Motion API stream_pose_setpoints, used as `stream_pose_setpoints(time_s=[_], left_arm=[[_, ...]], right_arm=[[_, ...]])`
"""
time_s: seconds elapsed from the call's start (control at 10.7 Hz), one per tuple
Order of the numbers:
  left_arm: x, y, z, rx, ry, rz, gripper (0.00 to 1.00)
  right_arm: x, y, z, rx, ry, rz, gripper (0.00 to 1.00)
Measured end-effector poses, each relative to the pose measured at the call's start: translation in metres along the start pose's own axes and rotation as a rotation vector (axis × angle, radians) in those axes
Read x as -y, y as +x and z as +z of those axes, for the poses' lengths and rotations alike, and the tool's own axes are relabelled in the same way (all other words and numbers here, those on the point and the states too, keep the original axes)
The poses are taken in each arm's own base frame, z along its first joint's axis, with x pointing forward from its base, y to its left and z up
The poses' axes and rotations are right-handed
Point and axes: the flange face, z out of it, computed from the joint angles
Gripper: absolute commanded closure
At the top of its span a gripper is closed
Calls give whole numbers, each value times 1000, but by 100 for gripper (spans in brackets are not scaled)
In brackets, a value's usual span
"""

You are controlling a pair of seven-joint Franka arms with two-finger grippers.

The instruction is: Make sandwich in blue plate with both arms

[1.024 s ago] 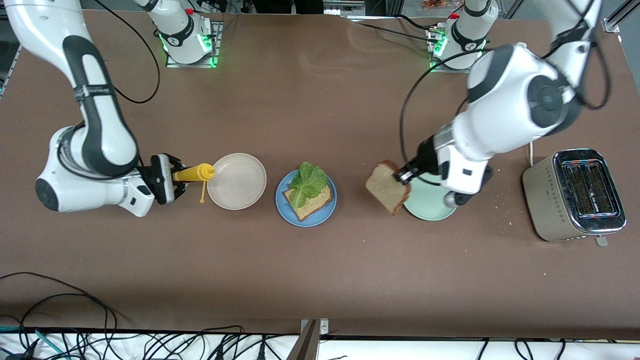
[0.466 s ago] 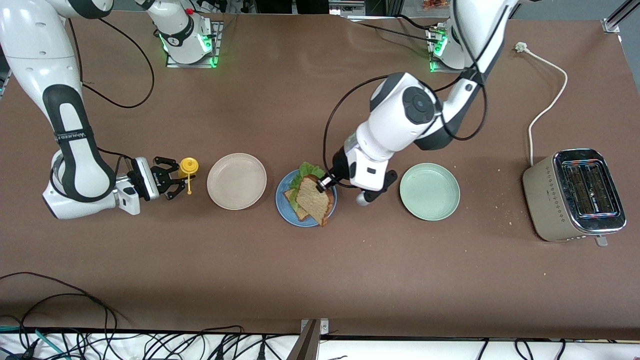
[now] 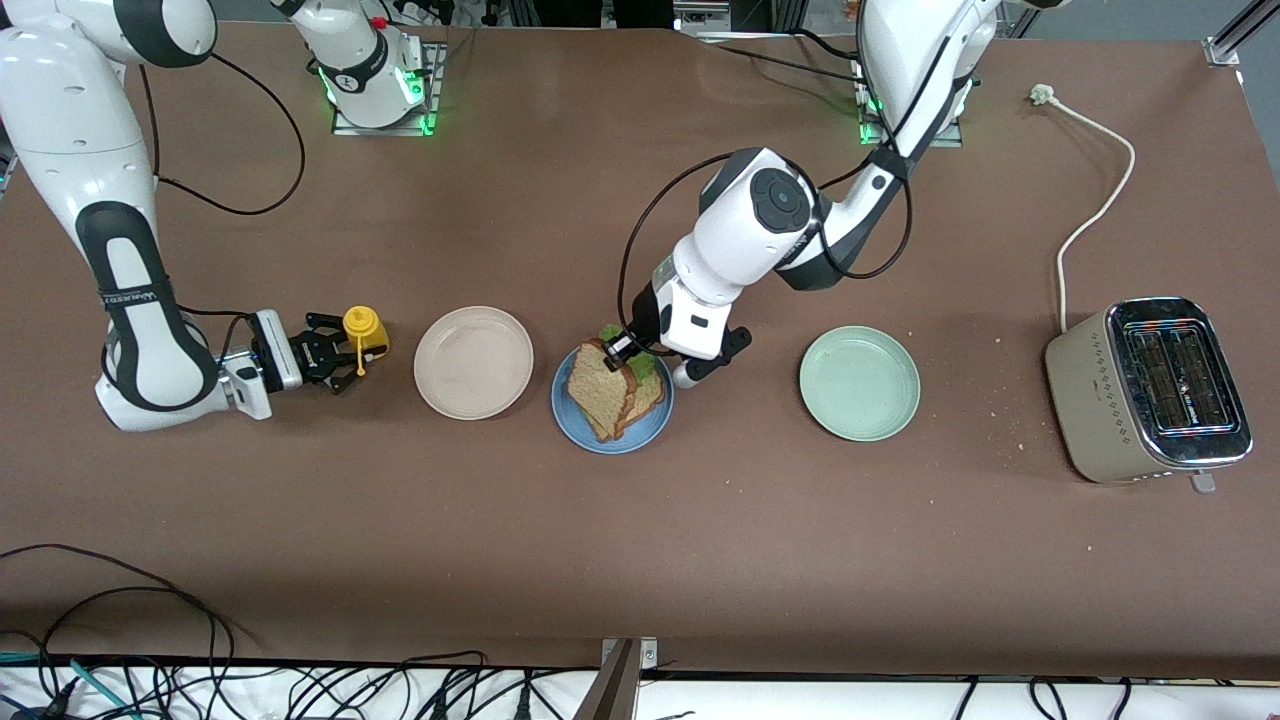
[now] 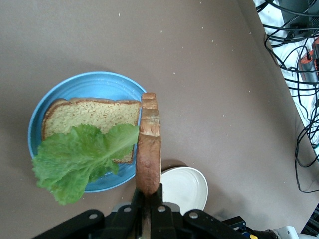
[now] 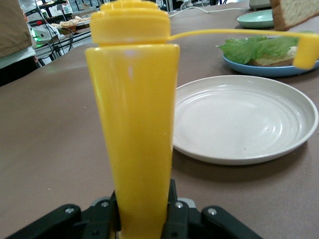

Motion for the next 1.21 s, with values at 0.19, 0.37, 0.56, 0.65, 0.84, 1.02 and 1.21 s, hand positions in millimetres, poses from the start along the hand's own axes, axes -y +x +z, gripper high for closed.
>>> stream_pose_setpoints(time_s=[0.19,0.37,0.56,0.65,0.84,1.02,1.21], left_arm=[[7,-7,21,-4,-22,3,100],[15,-8,39,-4,-23,1,100],[21,-7,49,-2,-13,-1,100],[23,-5,52,-2,-7,-4,100],[34,0,61,-1,24,-12,100],[52,5,72,18,105,-25,100],[66,12,77,47,197,-40,88]], right_arm=[[7,-16,1,-30,-20,-39,98],[9,-30,9,-96,-55,-45,66],[11,-38,17,-159,-82,-54,0],[12,-40,19,-175,-90,-58,0],[10,-46,18,-171,-107,-83,0],[4,-43,4,-146,-128,-116,0],[3,-44,-13,-119,-145,-123,0]])
